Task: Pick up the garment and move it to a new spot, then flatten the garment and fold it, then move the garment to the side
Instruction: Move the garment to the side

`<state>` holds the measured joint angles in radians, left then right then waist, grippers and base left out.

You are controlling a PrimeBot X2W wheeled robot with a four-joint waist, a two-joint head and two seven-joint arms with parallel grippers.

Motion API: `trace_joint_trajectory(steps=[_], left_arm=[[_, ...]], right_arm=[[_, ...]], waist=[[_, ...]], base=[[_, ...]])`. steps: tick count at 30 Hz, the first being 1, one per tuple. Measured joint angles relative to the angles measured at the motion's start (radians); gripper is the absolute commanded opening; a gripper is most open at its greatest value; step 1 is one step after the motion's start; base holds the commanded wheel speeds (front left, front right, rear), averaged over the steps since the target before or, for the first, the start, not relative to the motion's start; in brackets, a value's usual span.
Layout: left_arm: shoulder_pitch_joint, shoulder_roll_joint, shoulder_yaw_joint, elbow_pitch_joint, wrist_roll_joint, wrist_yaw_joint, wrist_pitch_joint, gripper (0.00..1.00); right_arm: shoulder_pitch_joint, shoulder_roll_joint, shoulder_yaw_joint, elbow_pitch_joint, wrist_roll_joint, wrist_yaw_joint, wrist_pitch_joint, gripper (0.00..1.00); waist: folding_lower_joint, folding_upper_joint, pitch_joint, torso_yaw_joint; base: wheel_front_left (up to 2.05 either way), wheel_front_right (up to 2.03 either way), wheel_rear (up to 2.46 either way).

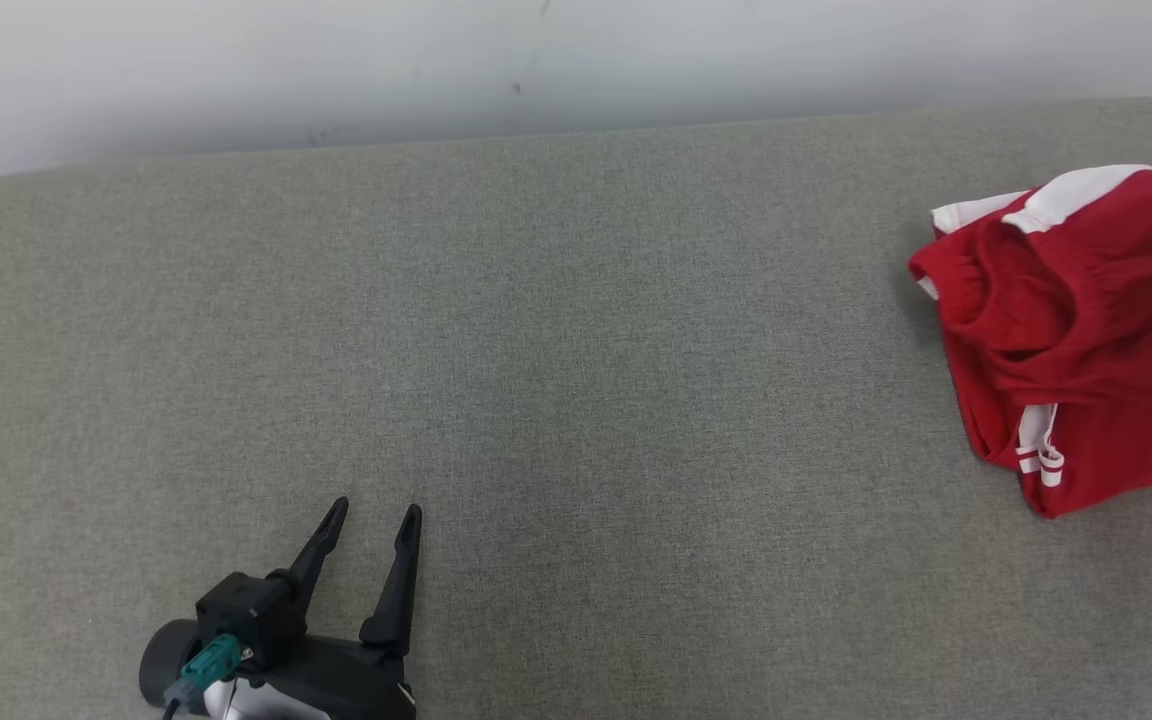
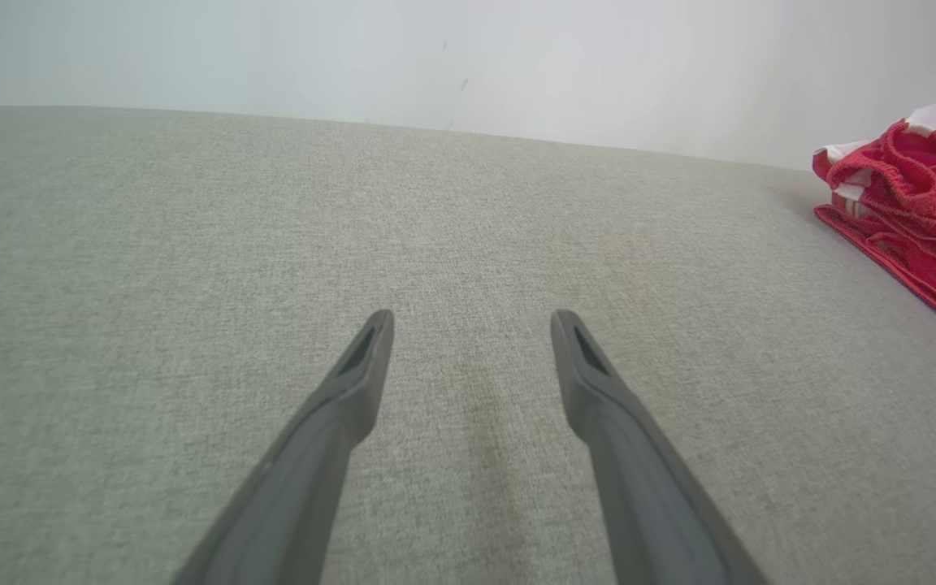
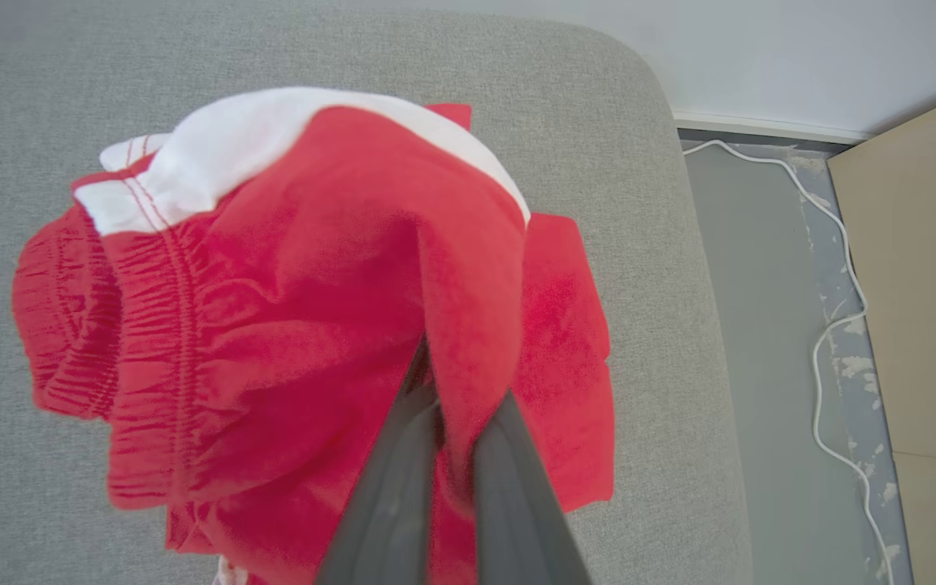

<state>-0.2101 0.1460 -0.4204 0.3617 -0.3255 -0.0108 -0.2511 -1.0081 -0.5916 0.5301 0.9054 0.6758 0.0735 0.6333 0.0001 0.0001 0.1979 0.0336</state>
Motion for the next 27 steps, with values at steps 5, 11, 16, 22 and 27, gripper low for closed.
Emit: trace_joint_trajectory(steps=[5,11,16,22,27], left_arm=[[-0.007,0.001,-0.006,-0.01,0.001,-0.008,0.001,1.0],[-0.022,0.002,-0.007,-0.018,0.001,-0.009,0.004,1.0],[-0.026,0.006,-0.007,-0.022,0.001,-0.016,0.005,1.0],[-0.031,0.007,-0.004,-0.024,0.001,-0.016,0.005,1.0],[-0.032,0.012,0.005,-0.021,0.001,-0.016,0.005,1.0]], right_arm=[[-0.003,-0.029,0.014,0.013,-0.027,-0.013,-0.018,0.0],[-0.003,-0.044,0.038,0.034,-0.069,-0.031,-0.028,0.0],[-0.002,-0.055,0.053,0.059,-0.089,-0.059,-0.032,0.0],[-0.003,-0.058,0.077,0.073,-0.132,-0.099,-0.035,0.0],[-0.006,-0.048,0.091,0.096,-0.148,-0.127,-0.026,1.0]], waist=[[0.0,0.0,0.014,0.007],[0.0,0.0,0.03,0.022],[0.0,0.0,0.047,0.039],[0.0,-0.0001,0.068,0.059],[0.0,-0.0001,0.074,0.068]], base=[[0.0,0.0,0.0],[0.0,0.0,0.0],[0.0,0.0,0.0],[0.0,0.0,0.0],[0.0,0.0,0.0]])
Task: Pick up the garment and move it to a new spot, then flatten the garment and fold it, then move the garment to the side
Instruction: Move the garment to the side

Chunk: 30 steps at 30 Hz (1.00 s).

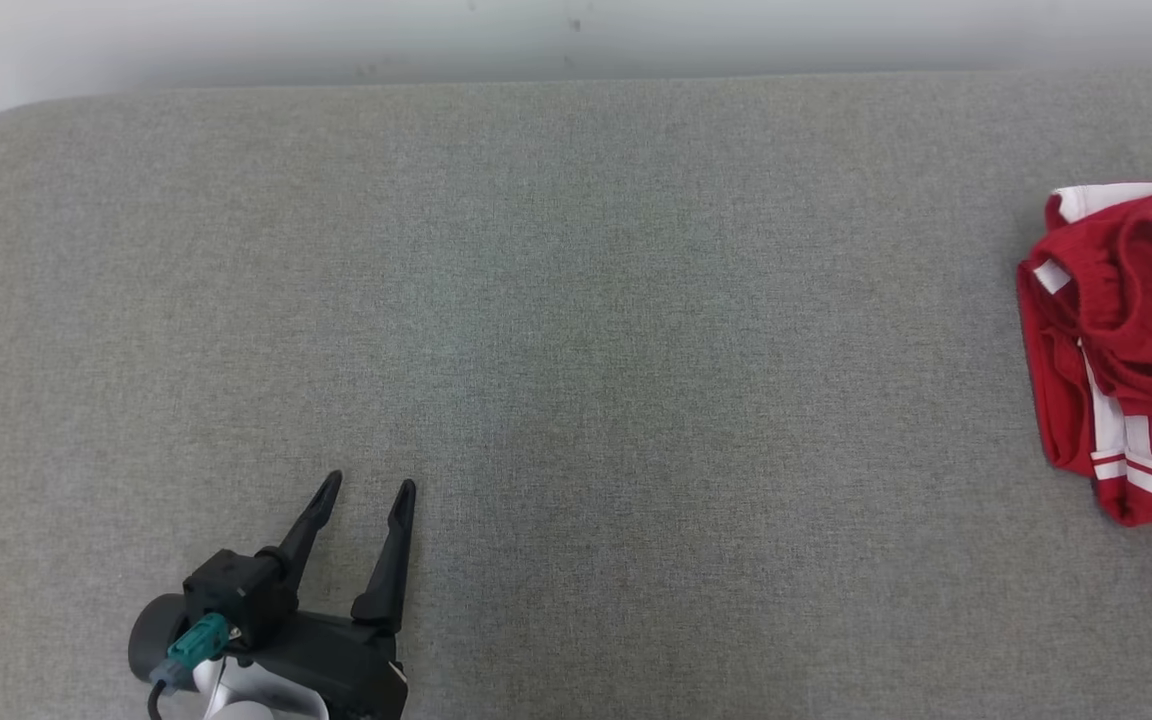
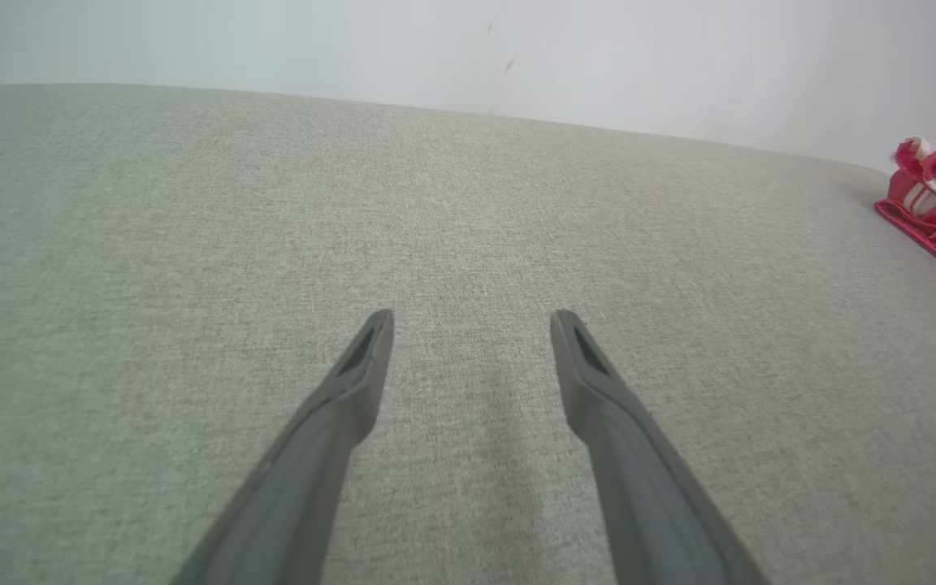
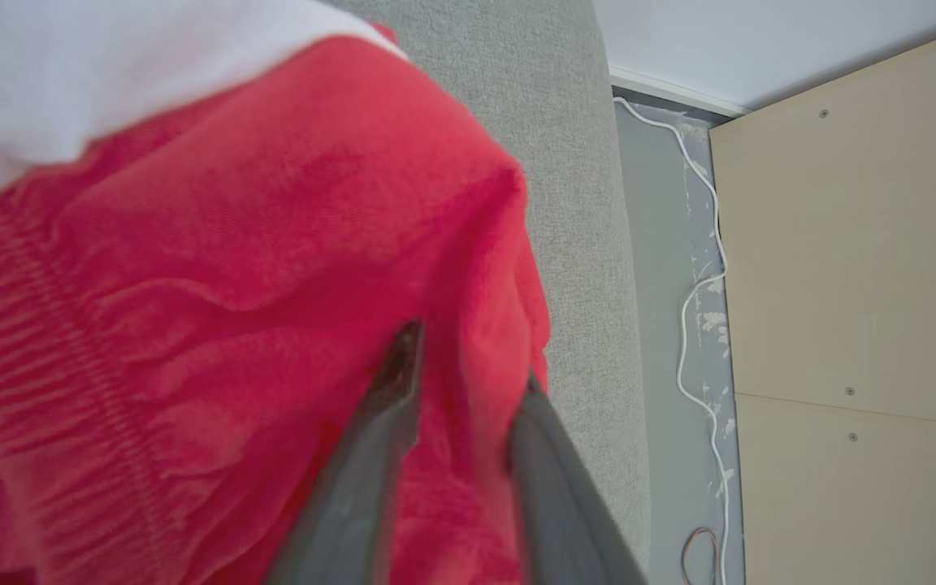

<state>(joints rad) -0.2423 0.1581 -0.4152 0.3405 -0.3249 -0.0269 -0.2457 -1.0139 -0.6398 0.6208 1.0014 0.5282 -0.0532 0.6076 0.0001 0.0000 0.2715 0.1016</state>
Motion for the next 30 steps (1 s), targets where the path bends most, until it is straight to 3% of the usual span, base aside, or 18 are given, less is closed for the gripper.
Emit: trace_joint_trajectory(steps=[8,11,15,18,30], left_arm=[[-0.002,-0.004,0.008,0.03,-0.003,0.0,0.0,1.0],[-0.002,-0.014,0.007,0.039,-0.007,0.0,0.0,1.0],[0.005,-0.021,0.011,0.051,-0.013,0.002,0.0,1.0],[0.02,-0.021,0.023,0.06,-0.019,0.011,-0.001,1.0],[0.11,0.024,0.103,0.057,-0.035,0.063,-0.002,1.0]], right_arm=[[-0.029,0.02,0.015,0.022,-0.012,-0.001,-0.004,1.0],[-0.032,0.019,0.015,0.004,-0.013,0.014,-0.049,1.0],[-0.032,0.018,0.0,-0.037,-0.006,0.063,-0.146,1.0],[-0.021,0.018,-0.032,-0.072,0.025,0.081,-0.234,1.0],[0.159,0.078,-0.128,-0.239,0.134,0.112,-0.544,1.0]], waist=[[-0.0002,0.0,-0.034,-0.012],[-0.0002,0.0,-0.056,-0.018],[-0.0002,0.0,-0.088,-0.028],[-0.0003,-0.0001,-0.114,-0.036],[-0.0003,-0.0001,-0.212,-0.079]], base=[[0.0,0.0,0.0],[0.0,0.0,0.0],[0.0,0.0,0.0],[0.0,0.0,0.0],[0.0,0.0,0.0]])
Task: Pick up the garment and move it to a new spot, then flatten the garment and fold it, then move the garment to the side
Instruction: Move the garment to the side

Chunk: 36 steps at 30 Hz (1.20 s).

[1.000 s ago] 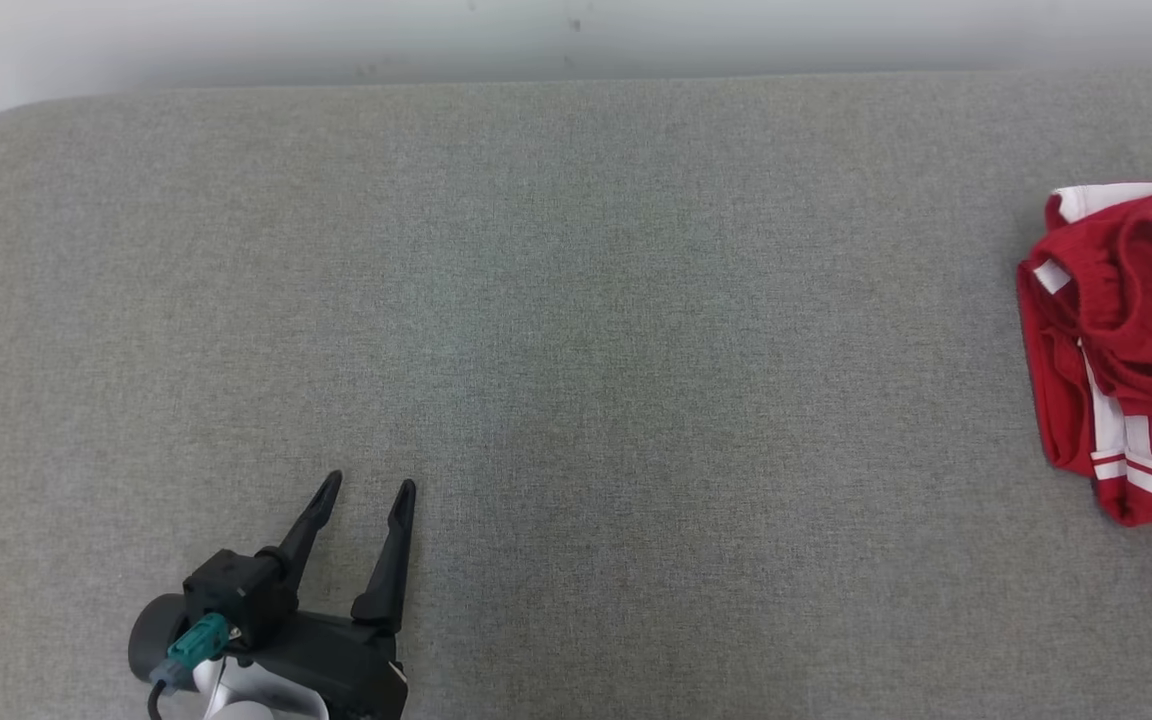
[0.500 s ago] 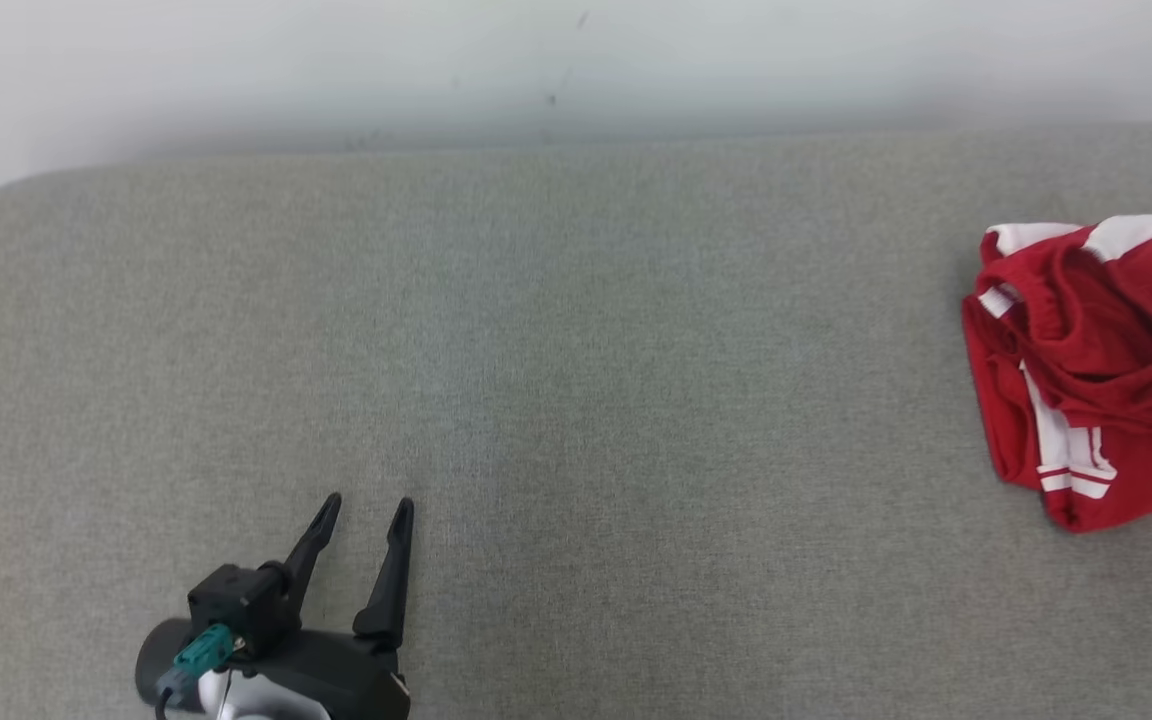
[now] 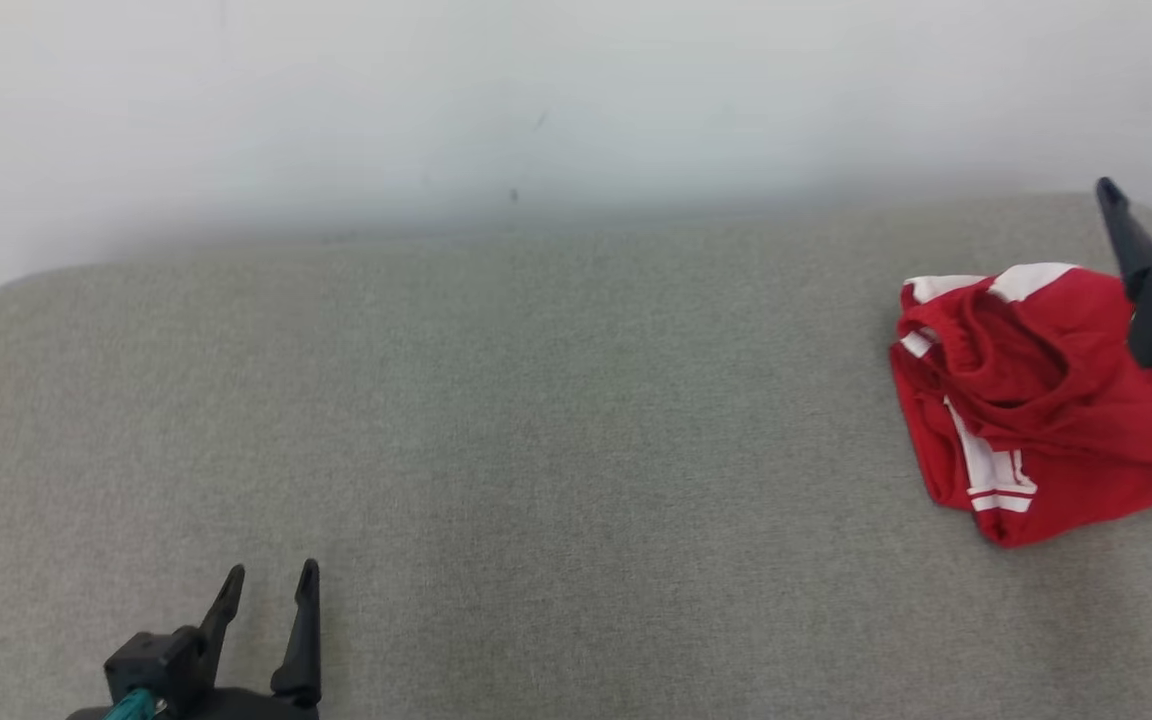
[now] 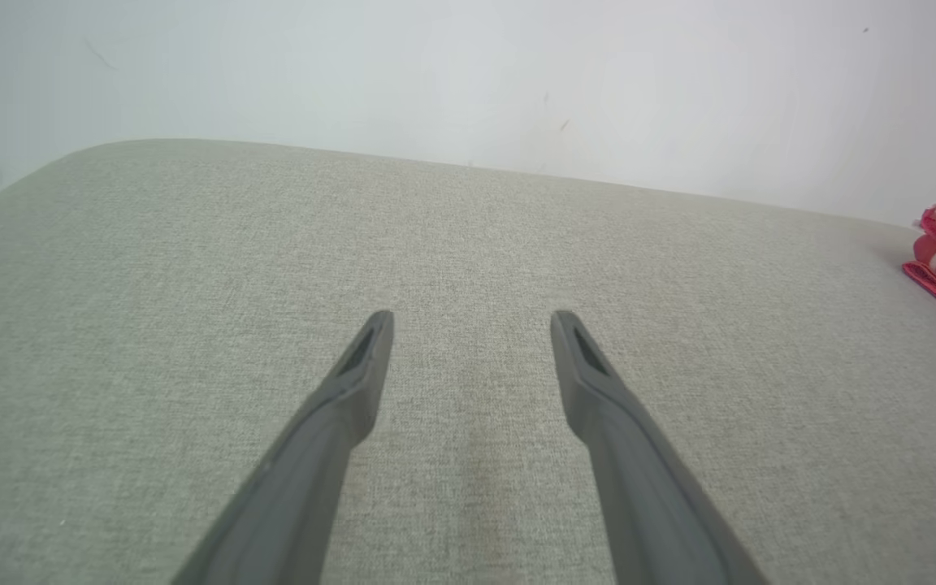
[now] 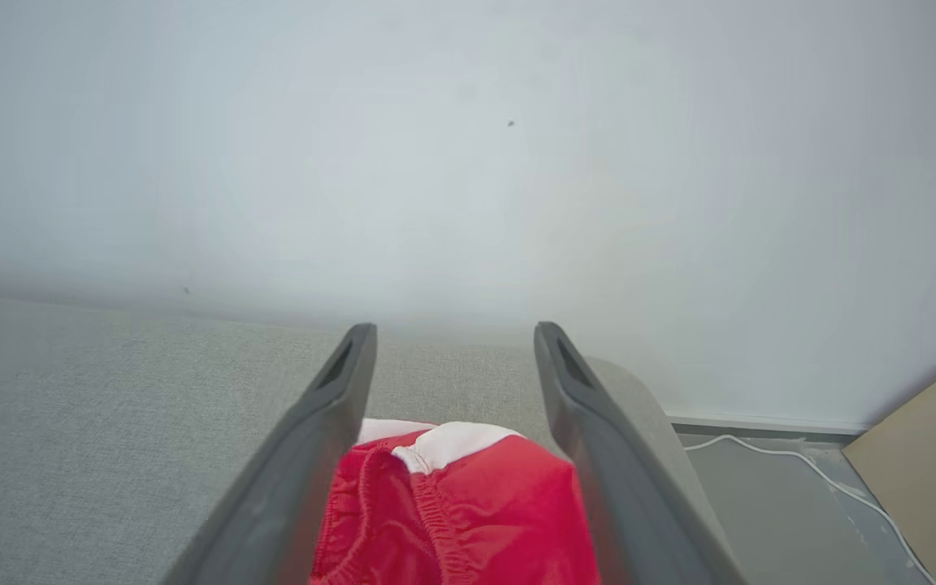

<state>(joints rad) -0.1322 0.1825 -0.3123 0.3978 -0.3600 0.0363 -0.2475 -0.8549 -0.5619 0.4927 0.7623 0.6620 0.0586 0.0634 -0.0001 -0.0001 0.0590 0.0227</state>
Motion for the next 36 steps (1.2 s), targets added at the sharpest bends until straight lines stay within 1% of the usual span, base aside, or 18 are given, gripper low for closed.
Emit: trace_joint_trajectory(steps=[4,6,9,13,16,17,18,22,25,30,32,33,36], left_arm=[[0.024,0.009,0.011,-0.013,0.0,0.008,-0.001,1.0],[0.03,0.009,0.015,-0.019,0.0,0.014,-0.001,1.0],[0.038,0.008,0.021,-0.03,0.0,0.019,-0.001,1.0],[0.095,0.014,0.045,-0.048,-0.003,0.035,-0.002,1.0],[0.109,0.018,0.051,-0.054,-0.016,0.036,-0.002,1.0],[0.109,0.018,0.054,-0.063,-0.018,0.043,-0.002,1.0],[0.109,0.018,0.054,-0.063,-0.018,0.043,-0.002,1.0],[0.11,0.02,0.063,-0.086,-0.017,0.044,-0.003,1.0],[0.121,0.022,0.074,-0.1,-0.017,0.052,-0.003,1.0],[0.133,0.023,0.077,-0.114,-0.014,0.053,-0.003,1.0],[0.134,0.023,0.087,-0.121,-0.014,0.061,-0.003,1.0],[0.151,0.026,0.111,-0.126,-0.015,0.062,-0.003,1.0],[0.176,0.033,0.128,-0.132,-0.014,0.069,-0.003,1.0]], right_arm=[[0.095,0.013,-0.017,-0.064,0.017,-0.002,-0.082,1.0],[0.144,0.024,-0.022,-0.097,0.02,-0.008,-0.122,1.0],[0.22,0.035,-0.037,-0.152,0.028,-0.033,-0.181,1.0],[0.311,0.045,-0.033,-0.229,0.028,-0.054,-0.241,1.0],[0.35,0.047,-0.03,-0.265,0.022,-0.065,-0.267,1.0],[0.392,0.046,-0.034,-0.299,0.022,-0.081,-0.284,1.0],[0.392,0.046,-0.034,-0.299,0.022,-0.081,-0.284,1.0],[0.477,0.044,-0.054,-0.389,0.023,-0.109,-0.299,1.0],[0.524,0.05,-0.052,-0.453,0.021,-0.122,-0.303,1.0],[0.628,0.055,-0.057,-0.547,-0.002,-0.156,-0.31,1.0],[0.671,0.06,-0.063,-0.574,-0.009,-0.163,-0.311,1.0],[0.689,0.065,-0.063,-0.589,-0.016,-0.164,-0.311,1.0],[0.708,0.062,-0.076,-0.611,-0.043,-0.167,-0.312,1.0]], waist=[[0.0,0.0,-0.029,-0.015],[0.0,0.0,-0.042,-0.02],[-0.0001,0.0,-0.061,-0.025],[-0.0002,0.0,-0.083,-0.033],[-0.0001,0.0,-0.089,-0.041],[0.0,0.0,-0.095,-0.046],[0.0,0.0,-0.095,-0.046],[0.0,0.0,-0.106,-0.055],[0.0,0.0,-0.11,-0.06],[0.0001,0.0002,-0.115,-0.061],[0.0,0.0,-0.115,-0.061],[0.0002,0.0001,-0.116,-0.063],[0.0001,0.0,-0.116,-0.071]], base=[[0.0,0.0,0.0],[0.0,0.0,0.0],[0.0,0.0,0.0],[0.0,0.0,0.0],[0.0,0.0,0.0],[0.0,0.0,0.0],[0.0,0.0,0.0],[0.0,0.0,0.0],[0.0,0.0,0.0],[0.0,0.0,0.0],[0.0,0.0,0.0],[0.0,0.0,0.0],[0.0,0.0,0.0]])
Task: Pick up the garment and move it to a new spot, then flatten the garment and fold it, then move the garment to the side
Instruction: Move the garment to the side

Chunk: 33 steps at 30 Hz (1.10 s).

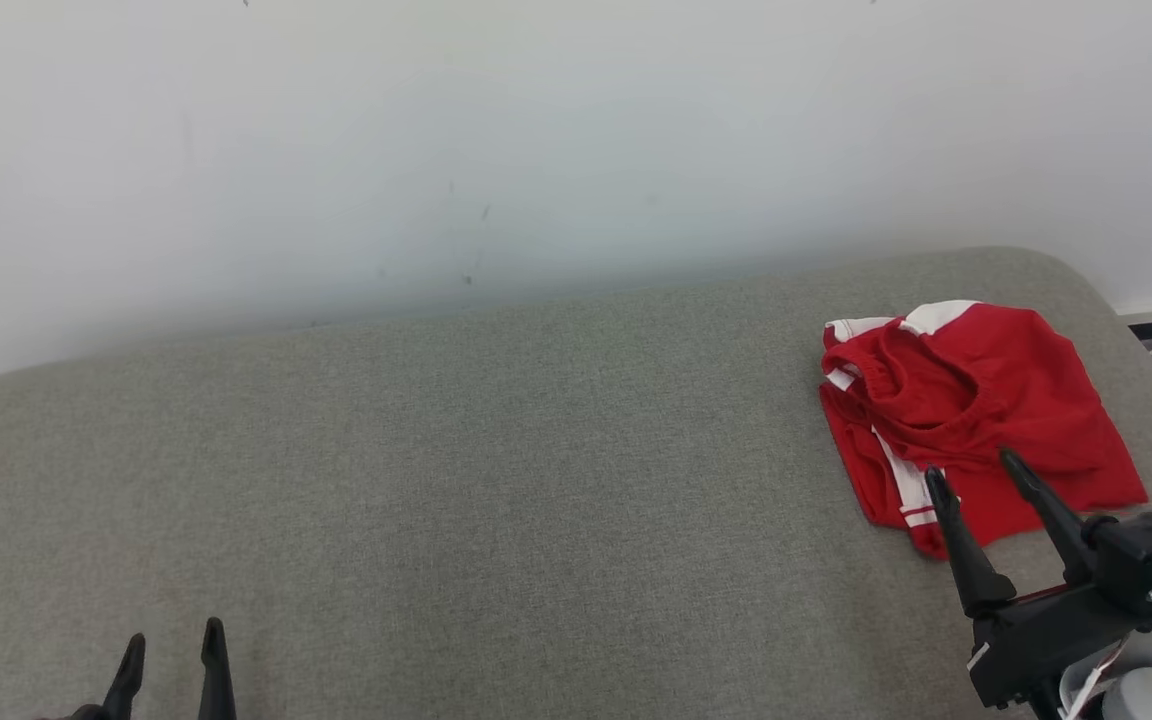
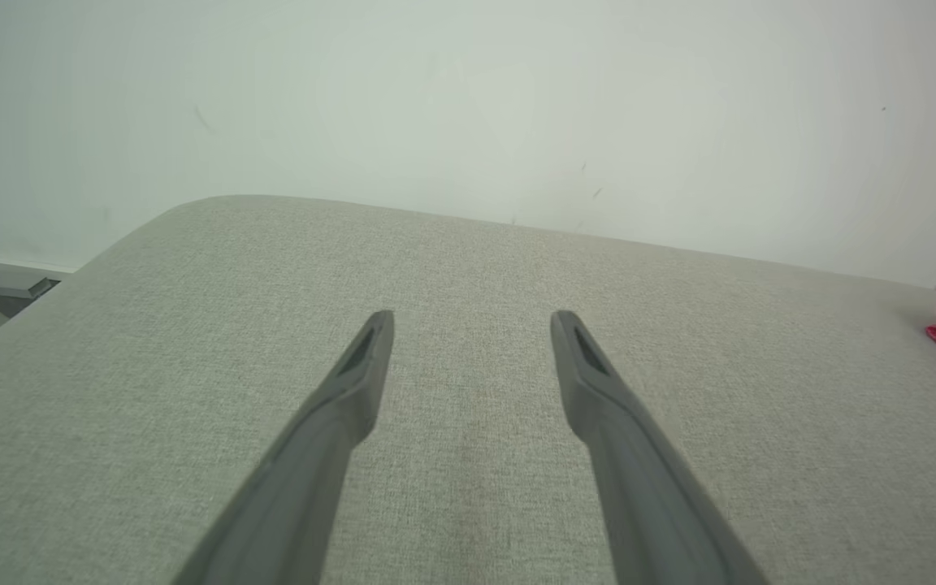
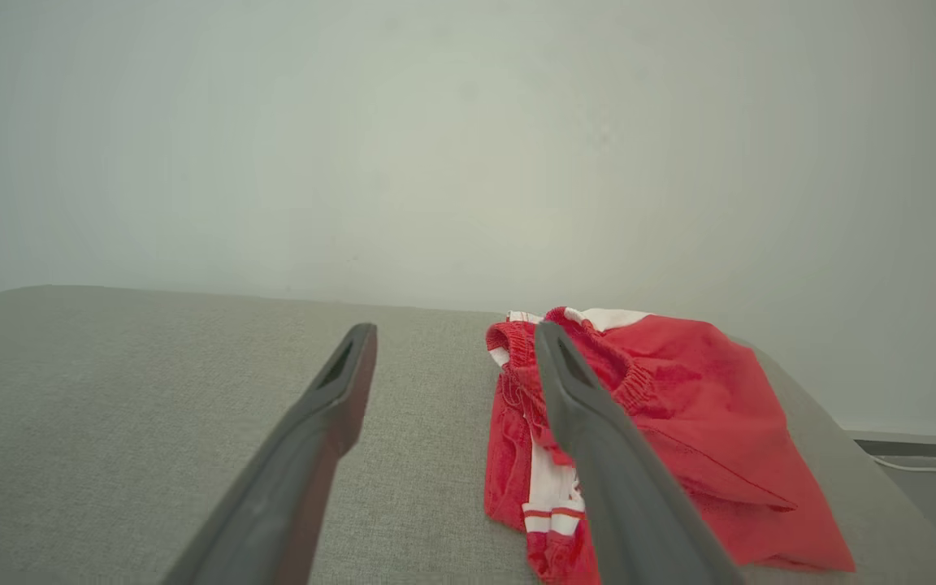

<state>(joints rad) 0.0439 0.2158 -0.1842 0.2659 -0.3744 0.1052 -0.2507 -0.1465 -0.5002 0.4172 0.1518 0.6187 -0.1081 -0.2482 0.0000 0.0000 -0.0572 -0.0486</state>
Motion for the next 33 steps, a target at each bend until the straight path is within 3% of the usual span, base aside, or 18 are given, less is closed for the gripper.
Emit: trace_joint_trajectory(steps=[7,24,33], left_arm=[[0.003,-0.001,0.001,-0.023,0.013,0.001,-0.001,1.0],[0.014,-0.014,0.025,-0.061,0.034,0.009,-0.001,1.0],[0.013,-0.013,0.024,-0.065,0.05,0.009,-0.001,1.0]], right_arm=[[0.068,0.009,-0.029,-0.023,-0.027,-0.015,0.0,1.0],[0.1,0.103,-0.103,-0.023,-0.066,-0.016,-0.007,1.0],[0.1,0.122,-0.129,-0.017,-0.093,-0.016,-0.007,1.0]], waist=[[0.0,0.0,0.005,-0.007],[0.0,0.0001,0.024,-0.008],[0.0,0.0001,0.031,-0.001]], base=[[0.0,0.0,0.0],[0.0,0.0,0.0],[0.0,0.0,0.0]])
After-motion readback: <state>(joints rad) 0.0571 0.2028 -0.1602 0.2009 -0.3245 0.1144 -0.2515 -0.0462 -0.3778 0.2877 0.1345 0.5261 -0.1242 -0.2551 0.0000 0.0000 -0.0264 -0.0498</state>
